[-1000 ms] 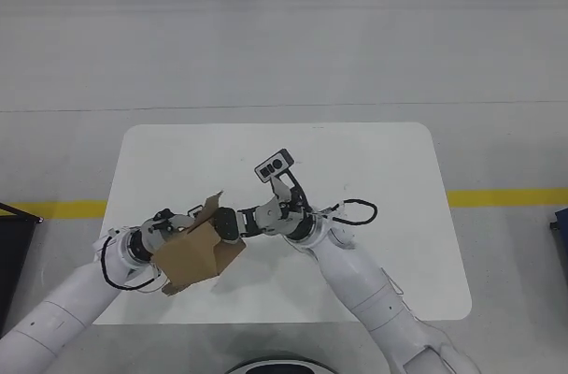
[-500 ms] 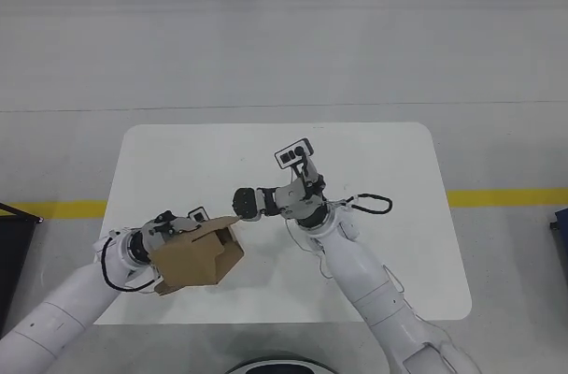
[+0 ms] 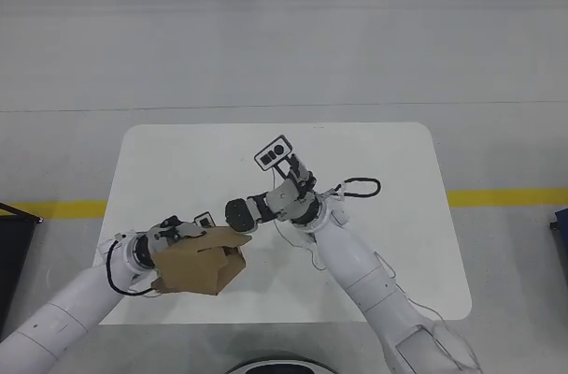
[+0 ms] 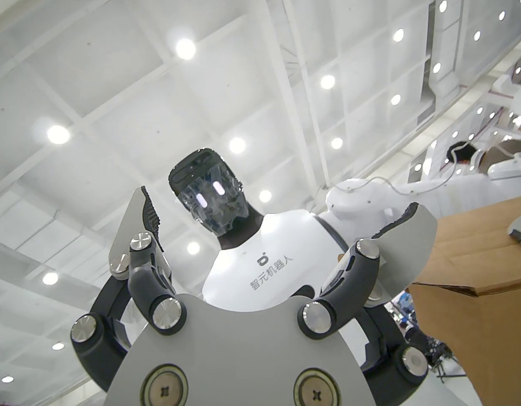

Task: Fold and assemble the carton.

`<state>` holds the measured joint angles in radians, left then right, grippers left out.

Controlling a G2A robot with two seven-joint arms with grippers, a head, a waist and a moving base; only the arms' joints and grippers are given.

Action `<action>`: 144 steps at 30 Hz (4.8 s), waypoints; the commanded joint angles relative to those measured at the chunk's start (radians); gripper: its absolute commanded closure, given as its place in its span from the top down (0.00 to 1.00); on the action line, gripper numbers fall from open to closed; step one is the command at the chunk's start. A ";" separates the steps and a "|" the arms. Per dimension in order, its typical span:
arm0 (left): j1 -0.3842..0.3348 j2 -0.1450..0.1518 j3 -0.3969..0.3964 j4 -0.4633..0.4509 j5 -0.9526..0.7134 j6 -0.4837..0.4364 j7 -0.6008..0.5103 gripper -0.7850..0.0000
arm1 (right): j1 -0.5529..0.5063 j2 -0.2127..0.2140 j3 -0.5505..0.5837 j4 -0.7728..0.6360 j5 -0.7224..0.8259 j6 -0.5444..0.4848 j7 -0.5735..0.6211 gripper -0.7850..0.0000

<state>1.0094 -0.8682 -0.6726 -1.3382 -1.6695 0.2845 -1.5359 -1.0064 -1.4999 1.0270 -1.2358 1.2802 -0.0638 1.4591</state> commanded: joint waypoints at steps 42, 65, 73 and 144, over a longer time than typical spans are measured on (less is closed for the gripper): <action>-0.021 0.015 -0.041 0.069 -0.047 0.000 0.000 0.00 | -0.267 0.089 0.193 -0.481 -0.511 -0.150 -0.260 1.00; 0.042 0.019 -0.162 0.028 0.109 -0.148 0.005 0.00 | -0.262 0.141 0.261 -0.498 -1.040 0.255 -0.486 1.00; 0.063 0.011 -0.200 0.004 0.175 -0.162 0.034 0.00 | -0.250 0.142 0.236 -0.504 -0.969 0.205 -0.517 1.00; 0.137 -0.078 -0.378 0.017 0.327 -0.044 0.016 0.00 | -0.266 0.248 0.161 -0.598 -1.095 0.257 -0.420 1.00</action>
<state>1.1448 -0.9464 -1.0473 -1.3220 -1.3415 0.2378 -1.5190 -1.2581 -1.2544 1.1712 -1.8265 0.1711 0.2074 1.0368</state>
